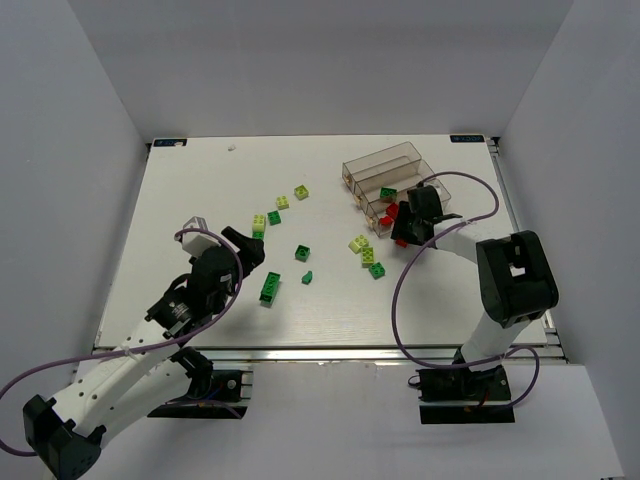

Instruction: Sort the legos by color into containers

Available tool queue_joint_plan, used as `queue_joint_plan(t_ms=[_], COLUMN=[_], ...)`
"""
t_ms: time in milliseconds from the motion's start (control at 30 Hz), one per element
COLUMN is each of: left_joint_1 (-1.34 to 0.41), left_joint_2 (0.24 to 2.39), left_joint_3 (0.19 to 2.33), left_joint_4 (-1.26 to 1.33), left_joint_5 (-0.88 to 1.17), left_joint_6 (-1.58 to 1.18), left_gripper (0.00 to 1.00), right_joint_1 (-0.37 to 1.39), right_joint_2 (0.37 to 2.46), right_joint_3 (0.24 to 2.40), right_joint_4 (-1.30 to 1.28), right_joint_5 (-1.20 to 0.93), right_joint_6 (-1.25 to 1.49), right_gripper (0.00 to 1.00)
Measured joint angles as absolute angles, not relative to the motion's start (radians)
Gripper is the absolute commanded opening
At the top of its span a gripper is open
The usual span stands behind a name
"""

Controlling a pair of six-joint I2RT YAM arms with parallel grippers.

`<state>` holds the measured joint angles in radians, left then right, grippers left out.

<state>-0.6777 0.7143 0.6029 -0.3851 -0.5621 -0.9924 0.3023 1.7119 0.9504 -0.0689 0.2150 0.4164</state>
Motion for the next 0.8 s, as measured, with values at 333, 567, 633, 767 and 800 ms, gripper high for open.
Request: queue_joint_plan(t_ms=[333, 567, 633, 767, 800], left_joint_1=[-0.678, -0.678, -0.678, -0.678, -0.678], left_joint_2=[0.714, 0.714, 0.714, 0.711, 0.709], left_joint_3=[0.603, 0.598, 0.596, 0.595, 0.595], left_joint_4=[-0.386, -0.388, -0.389, -0.389, -0.389], left_joint_5=[-0.562, -0.562, -0.562, -0.562, -0.562], left_joint_6=[-0.997, -1.004, -1.005, -1.01, -1.011], left_gripper=[0.86, 0.87, 0.87, 0.87, 0.87], right_joint_1=[0.302, 0.302, 0.302, 0.292, 0.287], right_joint_2=[1.73, 1.73, 1.73, 1.721, 1.71], right_joint_3=[0.949, 0.937, 0.937, 0.933, 0.926], right_joint_4=[-0.068, -0.055, -0.053, -0.055, -0.058], right_joint_5=[0.218, 0.219, 0.217, 0.186, 0.17], right_joint_6=[0.439, 0.438, 0.434, 0.413, 0.4], right_gripper=[0.53, 0.36, 0.28, 0.0, 0.0])
